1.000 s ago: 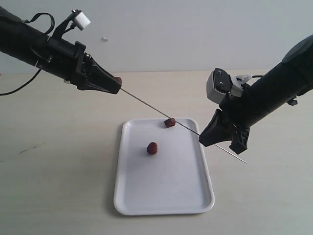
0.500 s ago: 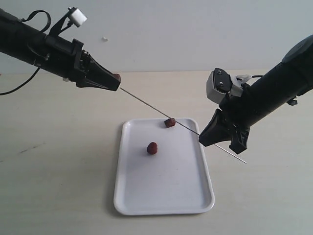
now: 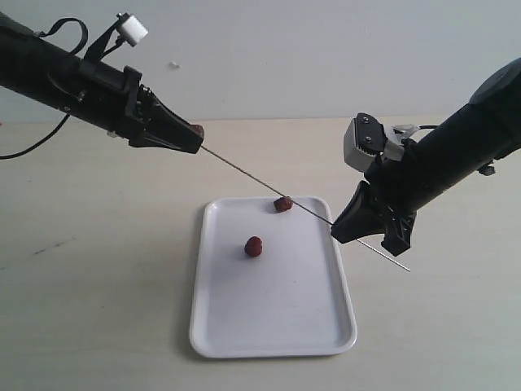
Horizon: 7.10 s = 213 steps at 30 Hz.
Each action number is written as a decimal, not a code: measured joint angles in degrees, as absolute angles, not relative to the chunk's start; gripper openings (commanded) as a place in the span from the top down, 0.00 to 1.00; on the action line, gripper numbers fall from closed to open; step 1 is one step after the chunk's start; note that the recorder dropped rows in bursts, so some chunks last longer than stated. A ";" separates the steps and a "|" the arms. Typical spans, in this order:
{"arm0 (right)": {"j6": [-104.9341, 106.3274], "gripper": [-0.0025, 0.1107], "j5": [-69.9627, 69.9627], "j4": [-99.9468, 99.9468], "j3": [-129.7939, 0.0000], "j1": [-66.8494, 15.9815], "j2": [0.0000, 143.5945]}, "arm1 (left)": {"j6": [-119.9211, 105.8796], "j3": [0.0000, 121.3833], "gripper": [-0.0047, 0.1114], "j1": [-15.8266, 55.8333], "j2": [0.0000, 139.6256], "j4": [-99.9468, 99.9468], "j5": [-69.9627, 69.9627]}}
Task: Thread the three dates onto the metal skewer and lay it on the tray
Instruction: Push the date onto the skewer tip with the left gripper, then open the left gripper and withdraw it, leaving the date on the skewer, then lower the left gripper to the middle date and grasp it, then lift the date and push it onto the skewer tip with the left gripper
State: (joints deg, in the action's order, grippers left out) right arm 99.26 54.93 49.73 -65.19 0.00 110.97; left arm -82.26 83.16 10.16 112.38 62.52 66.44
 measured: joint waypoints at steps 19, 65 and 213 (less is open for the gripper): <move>99.26 0.98 54.72 49.86 -65.19 0.00 110.97 | -83.13 83.16 0.68 12.34 114.01 63.80 66.84; 104.10 0.98 63.77 81.14 -64.94 -0.14 114.49 | -84.97 83.27 0.38 15.57 114.01 72.10 66.38; 88.08 0.98 51.95 42.59 -64.94 1.10 107.33 | -39.63 100.98 0.75 10.45 125.93 63.04 69.62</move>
State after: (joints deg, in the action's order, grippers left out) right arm 88.08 51.95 42.59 -64.94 1.10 107.33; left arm -39.63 100.98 10.45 125.93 63.04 69.62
